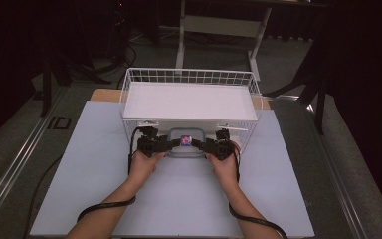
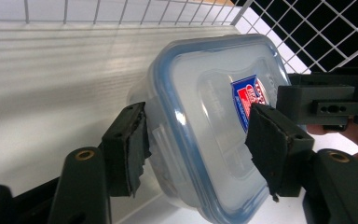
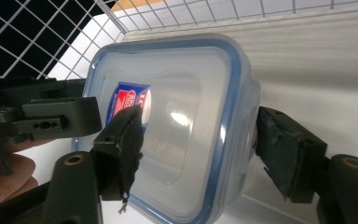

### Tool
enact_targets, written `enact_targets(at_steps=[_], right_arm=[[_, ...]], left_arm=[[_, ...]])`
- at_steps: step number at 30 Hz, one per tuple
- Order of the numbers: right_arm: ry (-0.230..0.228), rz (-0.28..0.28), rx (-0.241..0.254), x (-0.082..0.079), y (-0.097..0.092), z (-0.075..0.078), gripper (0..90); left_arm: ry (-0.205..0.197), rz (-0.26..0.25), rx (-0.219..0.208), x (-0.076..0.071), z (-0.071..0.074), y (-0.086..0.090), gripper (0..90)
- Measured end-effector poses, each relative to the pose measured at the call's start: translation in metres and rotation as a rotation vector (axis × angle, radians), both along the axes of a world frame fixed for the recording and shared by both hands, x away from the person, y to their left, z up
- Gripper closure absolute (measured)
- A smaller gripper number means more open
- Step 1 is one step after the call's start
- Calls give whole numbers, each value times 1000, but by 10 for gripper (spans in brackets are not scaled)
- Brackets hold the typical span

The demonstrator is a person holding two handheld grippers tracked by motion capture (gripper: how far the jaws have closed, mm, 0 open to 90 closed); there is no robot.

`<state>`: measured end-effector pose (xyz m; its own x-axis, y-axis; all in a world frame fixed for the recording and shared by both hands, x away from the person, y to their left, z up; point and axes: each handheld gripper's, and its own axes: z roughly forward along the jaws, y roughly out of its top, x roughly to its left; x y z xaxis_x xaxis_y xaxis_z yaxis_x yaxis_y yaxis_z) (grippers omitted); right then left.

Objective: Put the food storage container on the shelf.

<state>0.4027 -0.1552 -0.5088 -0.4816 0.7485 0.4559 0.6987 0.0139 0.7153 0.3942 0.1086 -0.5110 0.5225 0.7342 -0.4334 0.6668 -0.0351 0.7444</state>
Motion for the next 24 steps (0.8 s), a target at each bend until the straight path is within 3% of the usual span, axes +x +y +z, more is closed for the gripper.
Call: enact_targets(at_steps=[3, 4, 5, 6, 8, 11, 13, 14, 16, 17, 19, 21, 24], right_arm=[[-6, -12, -5, 1, 1, 0, 325], [2, -31, -20, -1, 2, 2, 343], [-18, -32, -46, -2, 3, 4, 345], [8, -29, -56, -3, 6, 6, 344], [4, -32, -70, -3, 8, 7, 345], [-56, -33, -114, -3, 8, 8, 349], [-37, -31, -95, -6, 8, 10, 349], [-70, -30, -110, -7, 6, 11, 350], [-105, -16, -124, -9, 4, 11, 351], [-128, -11, -137, -10, 3, 12, 377], [-115, -4, -130, -15, 2, 13, 381], [-143, 7, -147, -20, 2, 14, 382], [-165, 17, -161, -28, 4, 17, 381]], left_arm=[[-20, 9, 26, 2, 0, -1, 389], [-27, 16, 43, 3, 0, -1, 367], [-27, 15, 53, 4, 0, 0, 355], [-30, 10, 51, 6, -1, 1, 356], [-50, 26, 72, 5, 1, -2, 357], [-71, 40, 106, 3, 4, -7, 359], [-129, -17, 127, 3, 6, -3, 375], [-103, 58, 106, -3, 8, -6, 376], [-154, 30, 110, -5, 10, -2, 380], [-142, 40, 109, -7, 10, -2, 380], [-150, 37, 126, -12, 10, -1, 379], [-148, 45, 135, -18, 11, -1, 379], [-145, 62, 108, -25, 12, 5, 379]])
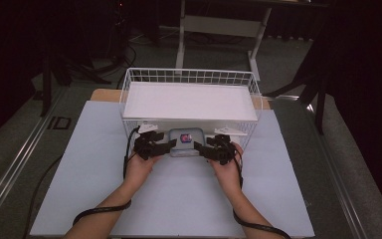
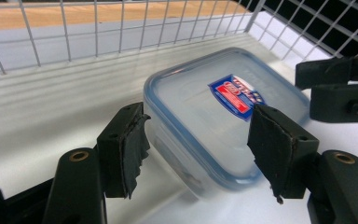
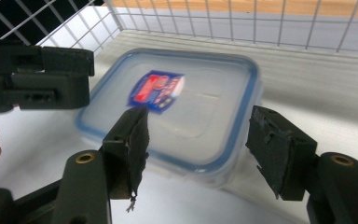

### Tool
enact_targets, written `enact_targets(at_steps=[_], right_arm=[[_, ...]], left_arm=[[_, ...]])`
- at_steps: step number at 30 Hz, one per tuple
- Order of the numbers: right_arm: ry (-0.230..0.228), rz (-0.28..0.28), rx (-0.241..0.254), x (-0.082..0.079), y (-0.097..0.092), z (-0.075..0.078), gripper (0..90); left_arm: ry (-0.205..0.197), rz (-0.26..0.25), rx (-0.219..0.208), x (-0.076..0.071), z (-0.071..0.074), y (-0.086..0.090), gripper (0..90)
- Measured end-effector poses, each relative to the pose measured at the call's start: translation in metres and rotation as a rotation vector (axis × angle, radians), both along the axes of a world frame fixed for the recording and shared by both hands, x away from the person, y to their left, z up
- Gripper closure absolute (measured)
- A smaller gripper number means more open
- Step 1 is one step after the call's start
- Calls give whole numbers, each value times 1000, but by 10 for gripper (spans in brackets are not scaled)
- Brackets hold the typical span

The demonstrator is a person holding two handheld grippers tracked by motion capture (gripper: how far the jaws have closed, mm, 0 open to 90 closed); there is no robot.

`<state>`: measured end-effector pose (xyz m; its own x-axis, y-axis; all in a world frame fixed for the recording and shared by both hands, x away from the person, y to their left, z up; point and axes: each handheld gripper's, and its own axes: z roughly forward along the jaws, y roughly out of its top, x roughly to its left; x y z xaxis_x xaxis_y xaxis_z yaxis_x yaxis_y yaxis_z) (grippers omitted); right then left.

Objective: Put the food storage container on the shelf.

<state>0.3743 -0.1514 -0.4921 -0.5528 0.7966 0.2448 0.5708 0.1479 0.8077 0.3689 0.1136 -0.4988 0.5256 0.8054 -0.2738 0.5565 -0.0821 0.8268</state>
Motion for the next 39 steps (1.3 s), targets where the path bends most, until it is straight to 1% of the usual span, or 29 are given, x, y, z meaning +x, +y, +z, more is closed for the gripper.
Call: enact_targets(at_steps=[1, 4, 6, 7, 9, 11, 12, 14, 15, 16, 18, 19, 20, 22, 23, 24, 25, 27, 28, 29, 31, 32, 33, 35, 37, 38, 39], right_arm=[[-5, 4, -2, -3, 0, 1, 381], [-16, 16, 8, -11, 2, 4, 382], [-23, 15, 5, -17, 4, 6, 389], [-25, 19, -1, -20, 5, 6, 390], [-35, 21, -6, -25, 7, 9, 395], [-39, 26, 4, -29, 8, 12, 417], [-38, 31, 8, -30, 9, 13, 421], [-34, 42, 7, -34, 11, 14, 427], [-32, 47, 5, -36, 12, 14, 434], [-31, 51, 5, -38, 13, 13, 435], [-23, 56, 4, -40, 15, 12, 457], [-21, 56, 6, -40, 16, 11, 473], [-8, 59, 7, -41, 17, 10, 539], [-5, 75, -15, -42, 20, 8, 613], [-4, 83, -16, -43, 21, 7, 639], [-1, 89, -23, -43, 23, 7, 651], [-7, 92, -31, -43, 24, 7, 670], [-15, 101, -36, -44, 26, 6, 783], [-34, 97, -42, -45, 26, 5, 841], [-39, 99, -50, -45, 27, 5, 889], [-45, 93, -71, -45, 28, 3, 899], [-45, 92, -79, -45, 29, 1, 899], [-37, 92, -82, -44, 29, 0, 900], [-39, 84, -98, -44, 29, -2, 900], [-31, 77, -104, -44, 29, -5, 900], [-25, 75, -107, -43, 29, -7, 900], [-20, 76, -109, -43, 29, -8, 900]], left_arm=[[-9, -9, 3, -2, 0, 3, 379], [-1, -22, 5, -10, 0, 7, 379], [0, -44, 24, -16, 0, 8, 379], [-7, -52, 35, -19, 0, 8, 379], [-18, -54, 50, -26, 1, 11, 379], [-24, -54, 55, -32, 2, 14, 377], [-30, -54, 50, -36, 2, 16, 376], [-32, -75, 51, -44, 3, 20, 377], [-43, -86, 42, -50, 4, 23, 377], [-47, -95, 36, -53, 4, 25, 358], [-46, -128, 34, -60, 5, 29, 244], [-47, -133, 46, -62, 6, 30, 239], [-48, -131, 56, -64, 8, 31, 229], [-49, -138, 48, -67, 11, 35, 155], [-67, -137, 50, -69, 13, 37, 143], [-73, -135, 45, -71, 15, 38, 106], [-70, -138, 44, -73, 16, 40, 31], [-67, -143, 23, -78, 17, 44, 18], [-64, -143, 26, -80, 17, 45, 18], [-66, -143, 24, -84, 17, 47, 18], [-65, -144, 25, -87, 17, 48, 18], [-85, -132, 22, -95, 18, 52, 18], [-92, -125, 21, -100, 18, 54, 18], [-97, -120, 30, -107, 17, 56, 18], [-99, -122, 47, -116, 16, 58, 18], [-98, -124, 47, -119, 15, 59, 18], [-98, -123, 62, -123, 13, 60, 18]])
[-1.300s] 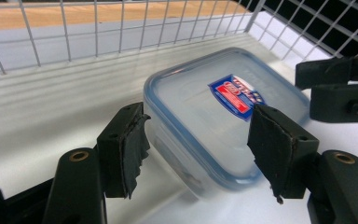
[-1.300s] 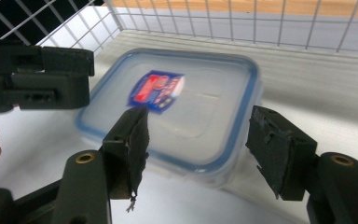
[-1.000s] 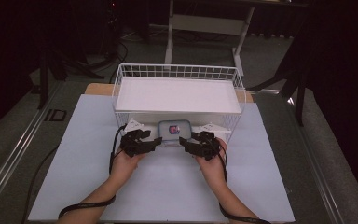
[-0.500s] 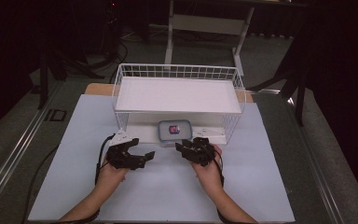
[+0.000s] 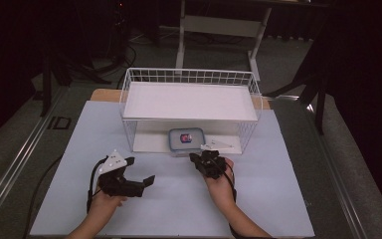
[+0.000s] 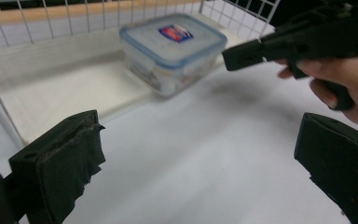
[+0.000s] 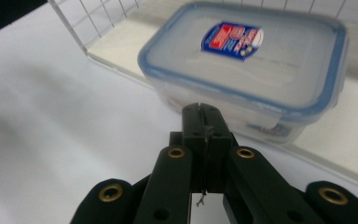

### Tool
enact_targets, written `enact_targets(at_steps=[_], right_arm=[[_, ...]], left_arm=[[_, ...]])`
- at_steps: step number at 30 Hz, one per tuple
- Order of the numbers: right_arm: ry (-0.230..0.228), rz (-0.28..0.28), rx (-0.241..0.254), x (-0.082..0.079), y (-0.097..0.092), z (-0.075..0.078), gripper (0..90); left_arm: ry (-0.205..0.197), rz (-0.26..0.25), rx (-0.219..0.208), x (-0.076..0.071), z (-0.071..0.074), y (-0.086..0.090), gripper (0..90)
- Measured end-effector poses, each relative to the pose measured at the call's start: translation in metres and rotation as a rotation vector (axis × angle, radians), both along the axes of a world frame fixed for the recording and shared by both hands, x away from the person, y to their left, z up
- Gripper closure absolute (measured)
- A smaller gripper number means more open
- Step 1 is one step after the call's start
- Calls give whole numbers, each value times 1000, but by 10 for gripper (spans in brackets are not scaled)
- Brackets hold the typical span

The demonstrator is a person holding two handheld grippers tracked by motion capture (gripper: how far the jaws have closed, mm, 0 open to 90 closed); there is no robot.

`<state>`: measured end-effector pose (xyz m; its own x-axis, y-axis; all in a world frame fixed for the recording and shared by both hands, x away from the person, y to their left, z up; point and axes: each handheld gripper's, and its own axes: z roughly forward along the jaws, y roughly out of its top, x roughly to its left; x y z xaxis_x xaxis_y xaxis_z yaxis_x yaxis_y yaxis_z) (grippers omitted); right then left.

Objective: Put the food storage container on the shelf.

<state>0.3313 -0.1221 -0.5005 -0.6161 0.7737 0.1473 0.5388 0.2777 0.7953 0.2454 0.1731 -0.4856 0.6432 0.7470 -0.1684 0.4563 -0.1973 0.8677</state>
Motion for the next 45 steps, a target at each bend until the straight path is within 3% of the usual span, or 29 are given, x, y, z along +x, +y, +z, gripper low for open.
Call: enact_targets(at_steps=[1, 2, 6, 13, 16, 21, 27, 38, 45], right_arm=[[0, 0, 0, 0, 0, 0, 900], [8, 0, -10, 0, 1, -3, 900], [13, -3, -14, 3, 5, -7, 900], [14, -20, -25, 11, 11, -10, 900], [17, -23, -32, 17, 15, -11, 900], [12, -35, -41, 25, 19, -14, 900], [20, -54, -16, 35, 21, -17, 900], [1, -61, -32, 46, 35, -16, 900], [-12, -75, -44, 54, 37, -15, 900]], left_arm=[[0, 0, 0, 0, 0, 0, 18], [-11, 7, 30, -7, -3, 1, 18], [-28, 32, 27, -16, -9, 6, 18], [-34, 50, 5, -15, -13, 8, 18], [-51, 55, 15, -15, -12, 8, 18], [-46, 47, 13, -15, -15, 6, 18], [-49, 42, 20, -14, -16, 6, 18], [-59, 29, 35, -16, -17, 4, 18], [-70, 18, 16, -17, -17, 6, 18]])
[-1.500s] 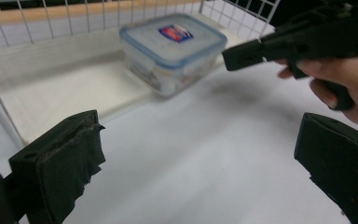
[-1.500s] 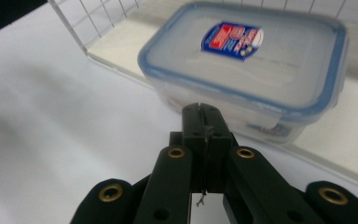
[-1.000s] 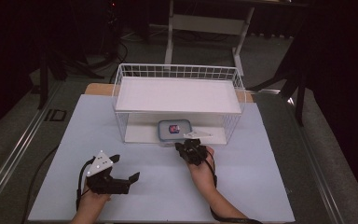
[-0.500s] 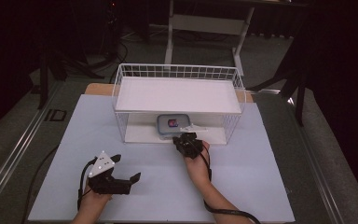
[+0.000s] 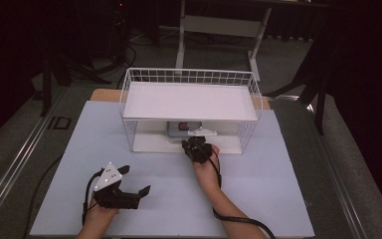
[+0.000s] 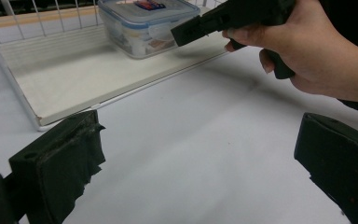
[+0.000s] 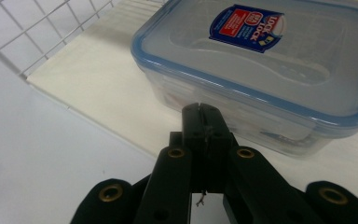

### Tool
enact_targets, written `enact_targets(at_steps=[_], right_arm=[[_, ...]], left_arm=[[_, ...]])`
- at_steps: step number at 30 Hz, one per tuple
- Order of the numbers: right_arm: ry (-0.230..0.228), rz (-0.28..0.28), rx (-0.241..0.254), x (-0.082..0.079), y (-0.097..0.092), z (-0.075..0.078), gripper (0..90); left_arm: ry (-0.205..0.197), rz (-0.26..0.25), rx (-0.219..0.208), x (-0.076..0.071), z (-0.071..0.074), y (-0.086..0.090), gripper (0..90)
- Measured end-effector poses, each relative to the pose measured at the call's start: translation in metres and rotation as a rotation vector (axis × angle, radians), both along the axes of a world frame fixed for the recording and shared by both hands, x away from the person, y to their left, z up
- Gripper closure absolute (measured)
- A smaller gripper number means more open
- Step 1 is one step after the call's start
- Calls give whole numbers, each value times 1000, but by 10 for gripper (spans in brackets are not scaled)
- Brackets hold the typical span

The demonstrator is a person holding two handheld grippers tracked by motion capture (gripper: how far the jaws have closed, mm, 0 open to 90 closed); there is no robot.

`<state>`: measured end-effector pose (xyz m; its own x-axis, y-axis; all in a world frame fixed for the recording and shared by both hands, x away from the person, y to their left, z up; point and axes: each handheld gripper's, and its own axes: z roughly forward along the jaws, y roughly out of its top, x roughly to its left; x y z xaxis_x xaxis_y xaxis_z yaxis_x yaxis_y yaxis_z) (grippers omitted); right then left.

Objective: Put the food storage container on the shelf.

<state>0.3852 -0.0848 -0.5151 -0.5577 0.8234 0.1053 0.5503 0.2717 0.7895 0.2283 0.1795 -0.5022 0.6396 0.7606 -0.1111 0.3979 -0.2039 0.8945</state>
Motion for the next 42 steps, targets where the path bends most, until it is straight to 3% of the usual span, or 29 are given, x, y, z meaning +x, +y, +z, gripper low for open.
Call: enact_targets(at_steps=[7, 13, 17, 19, 25, 28, 30, 34, 38, 42], right_arm=[[3, -2, 11, 2, 0, -1, 900], [-13, 23, 19, -15, -7, 5, 898], [-38, 41, 22, -27, -19, 12, 843], [-43, 49, 29, -33, -25, 15, 777], [-72, 81, 50, -55, -42, 22, 457], [-80, 85, 103, -64, -52, 28, 319], [-55, 88, 139, -68, -59, 30, 227], [-41, 91, 157, -78, -71, 29, 179], [-69, 91, 130, -88, -81, 27, 143], [-122, 131, 108, -99, -88, 31, 146]], left_arm=[[3, 3, -5, 0, 0, 1, 18], [4, -1, -19, 1, 0, 1, 18], [-27, -34, -25, 0, 2, -1, 18], [-27, -39, -25, -1, 2, -1, 18], [-35, -36, -36, -2, 3, -2, 18], [-46, -38, -47, -2, 5, -2, 18], [-50, -45, -60, -3, 6, -1, 18], [-46, -60, -87, -2, 5, 2, 18], [-38, -84, -48, -3, 5, 1, 18], [-18, -92, -99, -2, 4, 3, 18]])
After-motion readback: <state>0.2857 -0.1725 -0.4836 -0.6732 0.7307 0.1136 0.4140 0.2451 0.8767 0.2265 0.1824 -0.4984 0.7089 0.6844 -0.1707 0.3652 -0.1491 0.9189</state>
